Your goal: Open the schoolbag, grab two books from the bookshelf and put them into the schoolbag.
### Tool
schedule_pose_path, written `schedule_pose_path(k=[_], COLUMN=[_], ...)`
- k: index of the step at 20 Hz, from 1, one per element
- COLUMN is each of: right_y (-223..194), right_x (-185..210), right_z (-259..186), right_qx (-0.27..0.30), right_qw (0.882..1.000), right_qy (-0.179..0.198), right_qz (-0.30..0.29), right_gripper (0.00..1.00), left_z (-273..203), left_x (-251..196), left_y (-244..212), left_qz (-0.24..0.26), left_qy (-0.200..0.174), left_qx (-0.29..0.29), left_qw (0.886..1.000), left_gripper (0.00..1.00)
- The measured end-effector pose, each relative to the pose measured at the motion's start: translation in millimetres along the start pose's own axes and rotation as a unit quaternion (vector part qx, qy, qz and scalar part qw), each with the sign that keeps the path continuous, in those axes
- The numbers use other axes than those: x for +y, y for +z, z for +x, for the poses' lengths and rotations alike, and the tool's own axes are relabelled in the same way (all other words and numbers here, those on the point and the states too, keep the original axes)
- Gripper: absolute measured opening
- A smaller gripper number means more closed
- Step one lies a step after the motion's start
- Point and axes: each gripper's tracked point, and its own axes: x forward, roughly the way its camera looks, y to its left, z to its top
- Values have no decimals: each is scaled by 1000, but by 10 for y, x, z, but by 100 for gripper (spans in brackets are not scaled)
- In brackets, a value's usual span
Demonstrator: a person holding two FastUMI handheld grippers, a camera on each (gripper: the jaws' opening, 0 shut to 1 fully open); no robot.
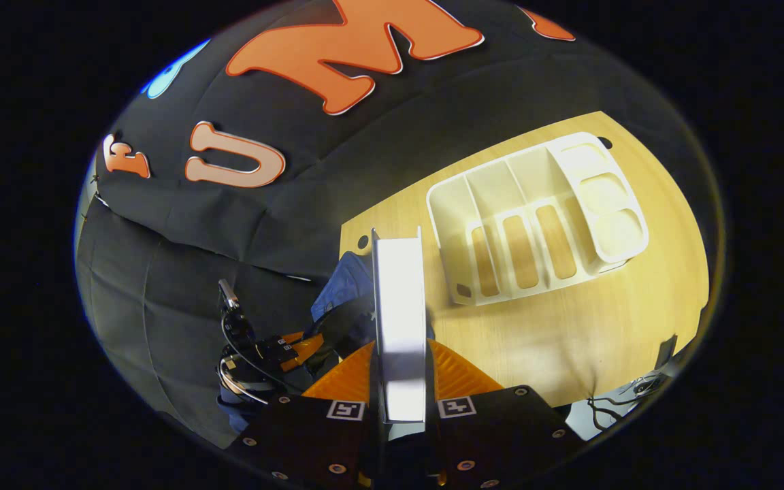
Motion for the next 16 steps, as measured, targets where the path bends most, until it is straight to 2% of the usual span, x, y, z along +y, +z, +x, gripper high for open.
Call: schedule_pose_path(k=[4,9,16], right_y=[-225,-688,-885], right_x=[119,158,438], right_z=[364,909,1502], right_qx=[19,75,85], right_qw=[999,993,987], right_qy=[31,38,74], right_qz=[30,77,119], right_gripper=[24,24,23], left_z=[-41,-75,-59], left_x=[90,164,165], left_y=[59,83,70], left_qz=[-2,-13,-15], left_qy=[-1,-2,-7], left_qx=[0,-1,-2], left_qw=[1000,1000,1000], left_gripper=[5,5,5])
